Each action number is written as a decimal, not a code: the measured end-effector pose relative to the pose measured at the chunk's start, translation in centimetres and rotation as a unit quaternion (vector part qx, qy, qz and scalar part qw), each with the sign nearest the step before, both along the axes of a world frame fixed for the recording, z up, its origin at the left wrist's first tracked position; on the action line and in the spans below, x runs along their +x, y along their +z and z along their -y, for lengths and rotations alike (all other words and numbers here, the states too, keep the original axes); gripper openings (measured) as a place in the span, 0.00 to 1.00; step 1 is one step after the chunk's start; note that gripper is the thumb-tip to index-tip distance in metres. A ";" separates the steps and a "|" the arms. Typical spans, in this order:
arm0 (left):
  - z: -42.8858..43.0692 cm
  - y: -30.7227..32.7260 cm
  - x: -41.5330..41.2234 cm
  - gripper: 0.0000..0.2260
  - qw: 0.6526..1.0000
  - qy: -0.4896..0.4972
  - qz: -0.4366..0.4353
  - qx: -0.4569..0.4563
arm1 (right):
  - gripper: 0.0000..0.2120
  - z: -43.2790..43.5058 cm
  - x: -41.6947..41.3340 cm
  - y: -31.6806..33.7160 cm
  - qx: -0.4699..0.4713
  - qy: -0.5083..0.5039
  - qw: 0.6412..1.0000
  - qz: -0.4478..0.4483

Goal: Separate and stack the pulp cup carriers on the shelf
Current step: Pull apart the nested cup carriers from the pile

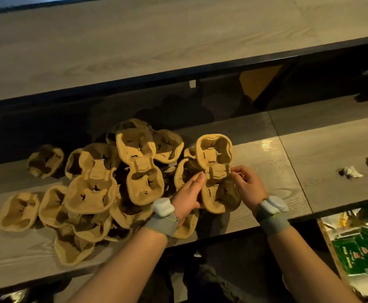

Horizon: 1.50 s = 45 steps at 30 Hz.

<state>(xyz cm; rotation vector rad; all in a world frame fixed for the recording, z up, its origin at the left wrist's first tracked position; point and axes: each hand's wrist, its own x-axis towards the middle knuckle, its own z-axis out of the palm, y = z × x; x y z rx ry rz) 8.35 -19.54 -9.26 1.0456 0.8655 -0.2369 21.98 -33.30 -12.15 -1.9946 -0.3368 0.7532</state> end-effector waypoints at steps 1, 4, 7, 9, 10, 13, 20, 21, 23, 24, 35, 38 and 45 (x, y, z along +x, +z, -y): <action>0.2 0.0 0.1 0.27 0.999 -0.017 -0.005 0.032 | 0.07 0.1 0.0 -0.1 -0.001 0.002 1.000 0.001; 0.6 -0.1 0.3 0.29 0.989 -0.059 -0.027 0.137 | 0.08 0.3 0.4 -0.3 0.006 0.009 1.000 0.006; 0.7 0.0 -0.1 0.26 0.983 -0.064 -0.013 0.172 | 0.07 0.6 1.1 -0.2 0.005 0.001 1.000 -0.001; 0.5 0.0 -0.6 0.25 0.971 -0.078 -0.008 0.227 | 0.07 0.8 1.6 -0.3 0.017 0.002 1.000 0.008; 0.3 -0.1 -0.9 0.25 0.959 -0.092 -0.010 0.267 | 0.08 0.8 1.7 -0.3 0.023 0.003 1.000 0.011; -0.5 -0.9 -1.9 0.23 0.907 -0.171 -0.046 0.383 | 0.07 0.3 1.7 -0.6 0.016 0.023 1.000 0.008; -2.5 -2.0 -3.8 0.27 0.765 -0.335 -0.134 0.534 | 0.07 -1.3 1.9 -1.7 -0.022 0.075 0.997 0.023; -2.8 -2.1 -4.0 0.27 0.747 -0.345 -0.142 0.550 | 0.07 -1.6 2.0 -1.9 -0.025 0.086 0.995 0.031; -3.3 -2.1 -4.6 0.28 0.720 -0.357 -0.149 0.575 | 0.07 -2.1 2.2 -2.3 -0.040 0.114 0.992 0.047; -3.5 -2.1 -4.9 0.28 0.713 -0.359 -0.150 0.583 | 0.07 -2.3 2.2 -2.6 -0.052 0.125 0.989 0.051; -4.5 -1.7 -4.9 0.24 0.759 -0.286 -0.123 0.572 | 0.06 1.0 3.7 -4.0 -0.128 0.114 0.983 0.062; -4.3 -0.6 -4.2 0.22 0.781 -0.254 -0.093 0.563 | 0.05 1.6 3.8 -4.2 -0.127 0.100 0.984 0.076; -0.5 0.8 -2.4 0.16 0.913 -0.123 0.065 0.383 | 0.05 0.8 3.8 -5.0 -0.180 0.081 0.968 0.154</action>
